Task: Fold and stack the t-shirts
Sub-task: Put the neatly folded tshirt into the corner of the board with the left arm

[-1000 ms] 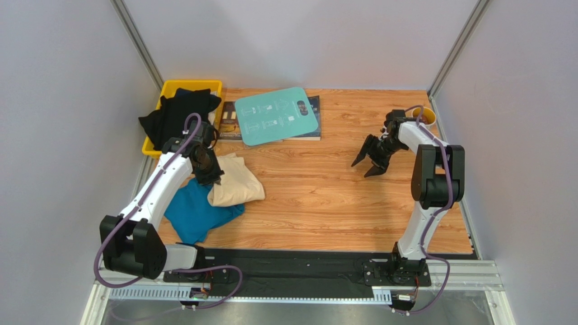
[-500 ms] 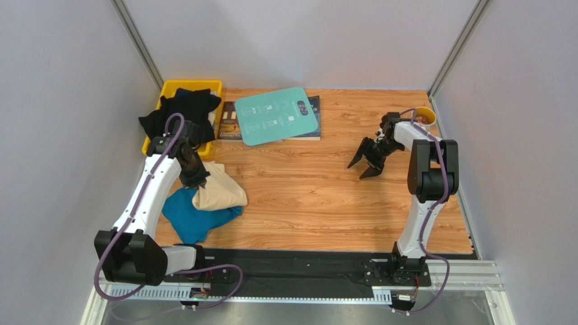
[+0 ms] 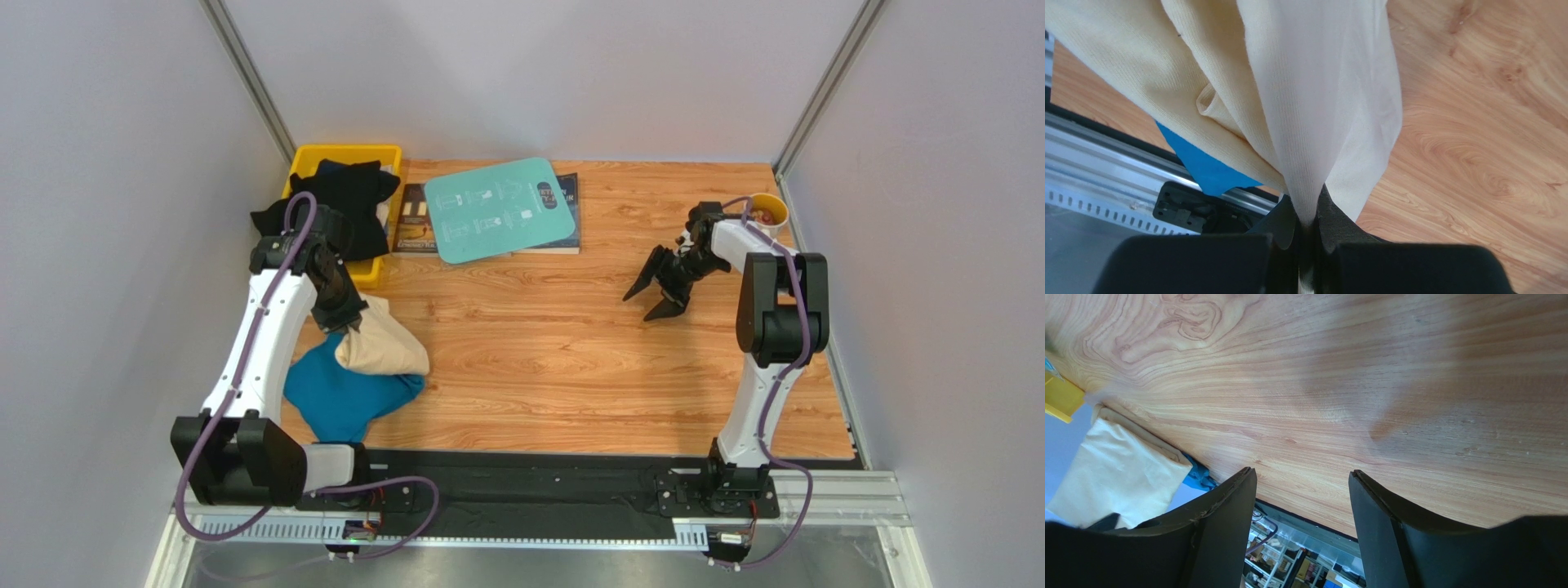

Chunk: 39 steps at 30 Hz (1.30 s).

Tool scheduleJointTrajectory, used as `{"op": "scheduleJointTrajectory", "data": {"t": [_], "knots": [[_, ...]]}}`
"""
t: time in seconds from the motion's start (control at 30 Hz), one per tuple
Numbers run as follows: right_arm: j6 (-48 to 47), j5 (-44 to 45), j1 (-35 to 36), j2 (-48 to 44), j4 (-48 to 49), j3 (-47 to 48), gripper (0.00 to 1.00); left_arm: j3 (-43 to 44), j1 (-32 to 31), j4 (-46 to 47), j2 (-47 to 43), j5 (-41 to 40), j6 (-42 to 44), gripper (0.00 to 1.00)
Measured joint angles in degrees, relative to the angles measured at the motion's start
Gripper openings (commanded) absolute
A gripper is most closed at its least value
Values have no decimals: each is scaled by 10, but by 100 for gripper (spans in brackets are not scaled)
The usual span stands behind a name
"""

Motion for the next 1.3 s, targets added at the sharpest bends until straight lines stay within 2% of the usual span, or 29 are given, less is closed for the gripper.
{"op": "scheduleJointTrajectory", "data": {"t": [0.33,0.6,0.77,0.97,1.17,1.2,1.23,1.27,1.3], "knots": [[0,-2,0,-2,0,-1,63,128,1,40,147,69,29,0],[0,-2,0,-2,0,-1,63,143,1,29,152,70,35,0],[0,-2,0,-2,0,-1,63,124,1,12,118,56,42,0],[0,-2,0,-2,0,-1,63,43,1,-19,48,37,43,0],[0,-2,0,-2,0,-1,62,0,13,-41,35,29,27,1],[0,-2,0,-2,0,-1,62,-6,14,-41,35,25,22,4],[0,-2,0,-2,0,0,62,-13,14,-41,35,19,18,14],[0,-2,0,-2,0,-1,62,-18,14,-42,35,13,14,19],[0,-2,0,-2,0,-1,62,-20,14,-43,35,10,12,31]]}}
